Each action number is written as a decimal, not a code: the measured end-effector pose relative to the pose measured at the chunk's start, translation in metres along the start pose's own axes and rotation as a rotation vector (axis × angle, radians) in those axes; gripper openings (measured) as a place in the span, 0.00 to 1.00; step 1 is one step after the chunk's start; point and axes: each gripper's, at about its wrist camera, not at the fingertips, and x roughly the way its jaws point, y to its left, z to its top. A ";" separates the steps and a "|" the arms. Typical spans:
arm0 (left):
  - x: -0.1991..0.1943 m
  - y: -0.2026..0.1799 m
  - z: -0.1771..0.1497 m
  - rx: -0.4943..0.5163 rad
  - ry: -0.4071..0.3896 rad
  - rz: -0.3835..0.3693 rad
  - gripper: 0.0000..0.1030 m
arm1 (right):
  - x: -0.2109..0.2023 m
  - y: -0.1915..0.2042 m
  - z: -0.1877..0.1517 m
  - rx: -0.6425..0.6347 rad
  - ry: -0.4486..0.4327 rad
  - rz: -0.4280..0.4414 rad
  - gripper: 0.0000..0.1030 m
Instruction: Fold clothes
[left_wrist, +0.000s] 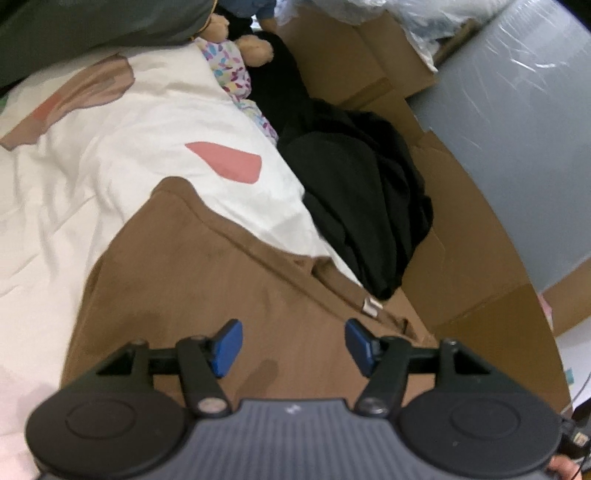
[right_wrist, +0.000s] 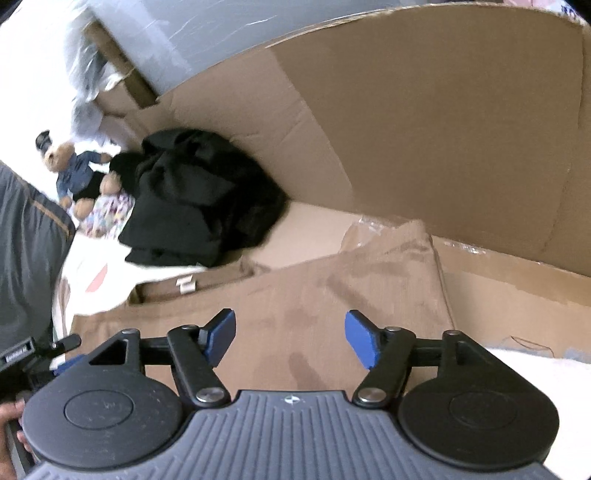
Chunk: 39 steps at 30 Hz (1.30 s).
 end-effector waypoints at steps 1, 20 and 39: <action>-0.003 0.000 -0.001 0.005 0.002 0.001 0.63 | -0.004 0.003 -0.003 -0.017 0.005 -0.002 0.70; -0.086 -0.015 -0.037 0.173 0.039 0.020 0.81 | -0.079 0.030 -0.057 -0.253 0.048 -0.024 0.97; -0.145 -0.036 -0.098 0.341 0.049 -0.032 1.00 | -0.145 0.013 -0.110 -0.308 0.024 -0.024 1.00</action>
